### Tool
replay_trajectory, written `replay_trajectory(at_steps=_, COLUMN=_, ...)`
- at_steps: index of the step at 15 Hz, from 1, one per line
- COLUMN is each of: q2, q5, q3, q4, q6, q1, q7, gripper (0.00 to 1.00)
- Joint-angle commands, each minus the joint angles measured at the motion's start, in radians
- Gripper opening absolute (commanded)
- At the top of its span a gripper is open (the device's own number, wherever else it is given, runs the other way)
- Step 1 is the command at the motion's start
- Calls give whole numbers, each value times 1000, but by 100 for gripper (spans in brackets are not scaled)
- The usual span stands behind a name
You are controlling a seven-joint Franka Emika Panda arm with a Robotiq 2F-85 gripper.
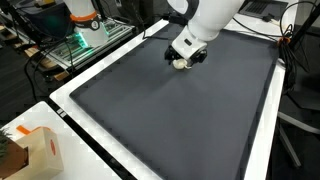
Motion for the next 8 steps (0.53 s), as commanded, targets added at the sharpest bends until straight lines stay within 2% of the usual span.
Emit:
replay_trajectory(at_steps=1, q2=40, q5=-102, q3=-8, q4=72, q6=-64, q1=50, q7=69, gripper=100)
replay_trajectory(at_steps=8, q2=58, q5=-336, q3=-4, q4=126, q6=-140, q1=160, q7=130, gripper=100)
